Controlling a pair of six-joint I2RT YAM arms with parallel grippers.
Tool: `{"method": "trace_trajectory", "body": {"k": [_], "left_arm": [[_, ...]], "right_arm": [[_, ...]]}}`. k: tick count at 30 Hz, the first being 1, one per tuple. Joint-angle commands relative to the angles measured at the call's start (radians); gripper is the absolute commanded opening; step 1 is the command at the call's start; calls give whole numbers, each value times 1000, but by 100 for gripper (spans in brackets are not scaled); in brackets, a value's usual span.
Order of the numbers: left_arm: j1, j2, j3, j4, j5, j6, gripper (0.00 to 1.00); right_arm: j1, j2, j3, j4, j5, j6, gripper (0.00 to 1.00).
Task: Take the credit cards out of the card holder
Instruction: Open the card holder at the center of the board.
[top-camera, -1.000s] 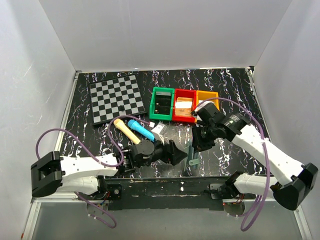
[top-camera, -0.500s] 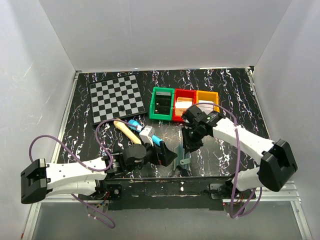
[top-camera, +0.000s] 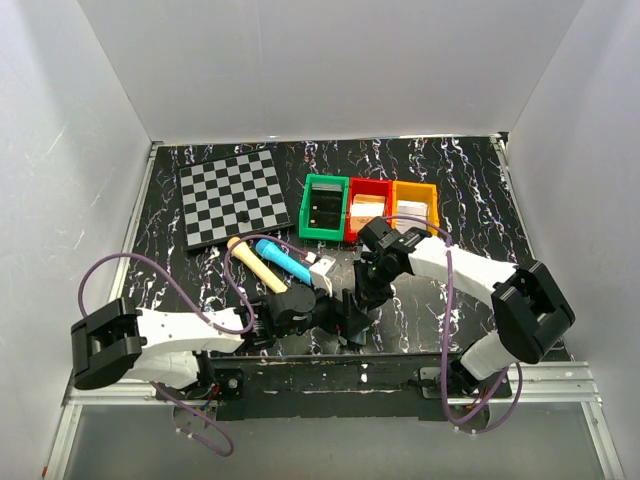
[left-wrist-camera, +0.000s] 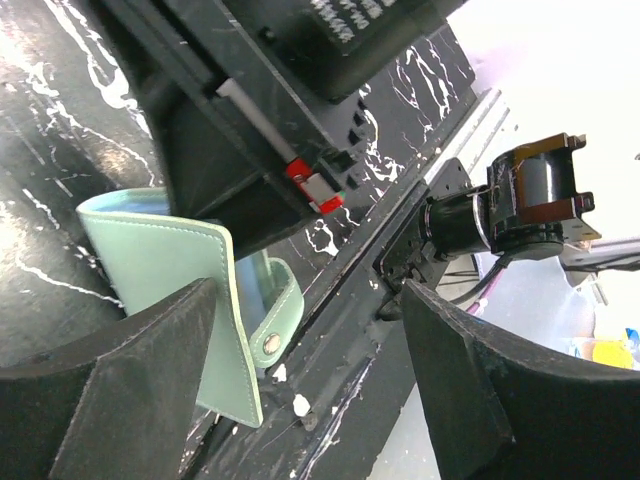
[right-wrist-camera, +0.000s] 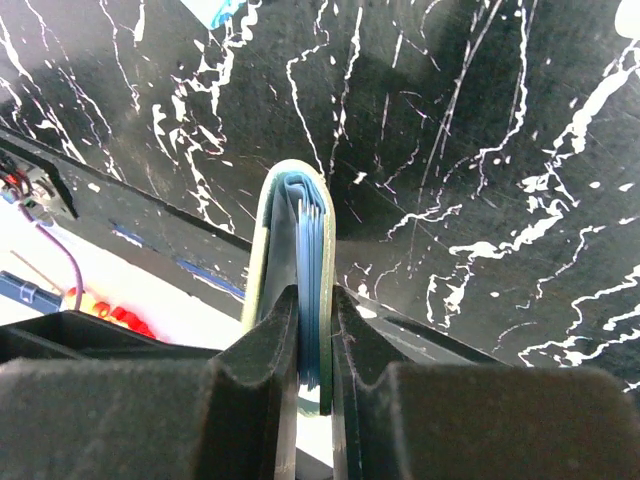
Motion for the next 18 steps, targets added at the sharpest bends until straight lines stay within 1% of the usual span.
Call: {"method": "trace_trajectory", "body": {"k": [1, 3, 6, 10, 12, 14, 16, 18], "left_arm": [[12, 44, 58, 98, 85, 33, 72], [15, 67, 78, 97, 100, 36, 71], [18, 52, 113, 37, 108, 46, 71], [18, -81, 100, -44, 24, 30, 77], [18, -152, 84, -53, 1, 20, 78], [18, -186, 80, -41, -2, 14, 79], [20, -171, 92, -18, 30, 17, 80], [18, -111, 119, -17, 66, 26, 80]], "right_arm": [[0, 18, -12, 63, -34, 21, 1], [0, 21, -15, 66, -38, 19, 1], [0, 24, -12, 57, -33, 15, 1], [-7, 33, -4, 26, -12, -4, 1], [-12, 38, -9, 22, -5, -8, 1], [-15, 42, -17, 28, -10, -8, 1], [-15, 42, -21, 39, -16, -5, 1], [-15, 38, -26, 48, -28, 1, 1]]}}
